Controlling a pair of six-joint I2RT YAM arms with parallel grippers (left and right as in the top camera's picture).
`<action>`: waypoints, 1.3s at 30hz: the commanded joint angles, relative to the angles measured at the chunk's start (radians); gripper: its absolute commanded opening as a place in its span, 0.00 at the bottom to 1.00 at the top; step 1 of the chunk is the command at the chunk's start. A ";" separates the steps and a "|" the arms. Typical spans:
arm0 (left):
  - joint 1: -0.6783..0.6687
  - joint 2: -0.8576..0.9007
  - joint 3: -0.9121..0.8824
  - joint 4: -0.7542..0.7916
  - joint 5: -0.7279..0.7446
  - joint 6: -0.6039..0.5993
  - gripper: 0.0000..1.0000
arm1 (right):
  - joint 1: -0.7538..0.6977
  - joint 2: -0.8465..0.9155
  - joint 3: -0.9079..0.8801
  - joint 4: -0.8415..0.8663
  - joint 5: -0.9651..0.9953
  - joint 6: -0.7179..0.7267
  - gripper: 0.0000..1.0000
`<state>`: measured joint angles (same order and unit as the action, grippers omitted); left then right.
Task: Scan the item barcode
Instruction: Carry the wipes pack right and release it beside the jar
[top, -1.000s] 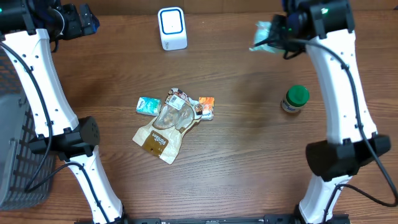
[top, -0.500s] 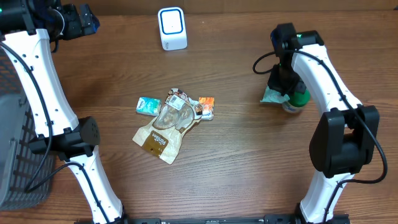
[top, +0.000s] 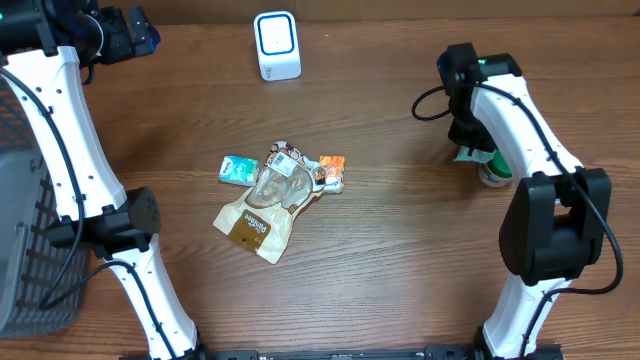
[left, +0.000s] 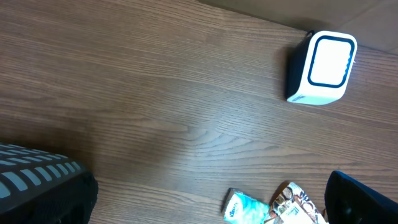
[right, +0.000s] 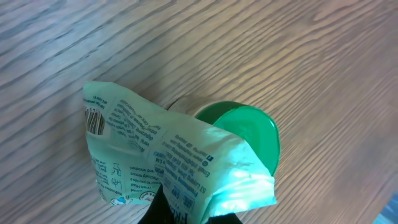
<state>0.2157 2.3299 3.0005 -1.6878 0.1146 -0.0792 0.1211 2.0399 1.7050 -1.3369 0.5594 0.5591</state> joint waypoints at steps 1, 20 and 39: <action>-0.008 -0.035 0.017 -0.002 -0.007 -0.014 1.00 | -0.040 -0.010 -0.002 0.004 0.048 0.021 0.04; -0.006 -0.035 0.017 -0.002 -0.007 -0.014 0.99 | -0.095 -0.012 0.002 0.216 -0.118 -0.014 1.00; -0.006 -0.035 0.017 -0.002 -0.007 -0.014 1.00 | -0.033 -0.048 0.193 0.007 -0.902 -0.216 0.90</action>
<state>0.2157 2.3299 3.0005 -1.6878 0.1150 -0.0792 0.0643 2.0075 1.9381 -1.3296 -0.2989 0.3599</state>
